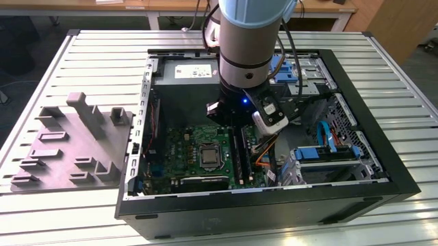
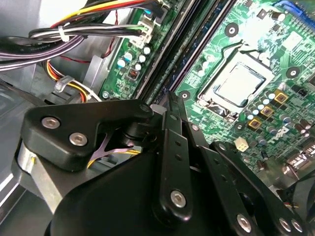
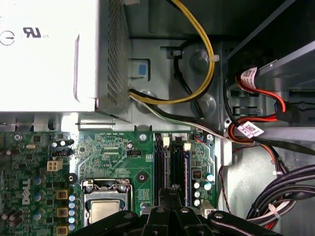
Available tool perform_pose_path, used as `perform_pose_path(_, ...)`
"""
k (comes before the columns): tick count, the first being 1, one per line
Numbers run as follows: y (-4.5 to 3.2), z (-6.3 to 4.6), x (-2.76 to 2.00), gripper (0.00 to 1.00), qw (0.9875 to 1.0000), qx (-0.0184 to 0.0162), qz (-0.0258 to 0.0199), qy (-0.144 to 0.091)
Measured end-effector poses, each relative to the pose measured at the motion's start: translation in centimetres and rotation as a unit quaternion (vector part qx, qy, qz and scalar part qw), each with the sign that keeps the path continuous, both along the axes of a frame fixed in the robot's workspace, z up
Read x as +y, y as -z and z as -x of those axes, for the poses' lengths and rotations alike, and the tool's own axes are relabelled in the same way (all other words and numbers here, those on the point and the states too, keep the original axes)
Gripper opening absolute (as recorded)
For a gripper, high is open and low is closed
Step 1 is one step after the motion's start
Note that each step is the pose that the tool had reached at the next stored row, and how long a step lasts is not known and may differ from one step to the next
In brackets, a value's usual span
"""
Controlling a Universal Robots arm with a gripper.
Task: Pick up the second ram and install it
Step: 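Press down the second ram until it locks into place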
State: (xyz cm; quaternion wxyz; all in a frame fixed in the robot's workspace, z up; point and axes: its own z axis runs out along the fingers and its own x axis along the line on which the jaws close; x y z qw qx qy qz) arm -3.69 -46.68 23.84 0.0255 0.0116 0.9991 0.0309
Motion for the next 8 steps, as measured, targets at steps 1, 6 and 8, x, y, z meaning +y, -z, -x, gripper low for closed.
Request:
perform_pose_path(1, 0.0, 0.0, 0.03, 0.1, 1.0, 0.0, 0.0, 0.0)
perform_pose_path(6, 0.02, 0.0, 0.54, 0.1, 1.0, 0.0, 0.0, 0.0)
perform_pose_path(8, 0.04, 0.0, 0.72, 0.1, 1.0, 0.0, 0.0, 0.0)
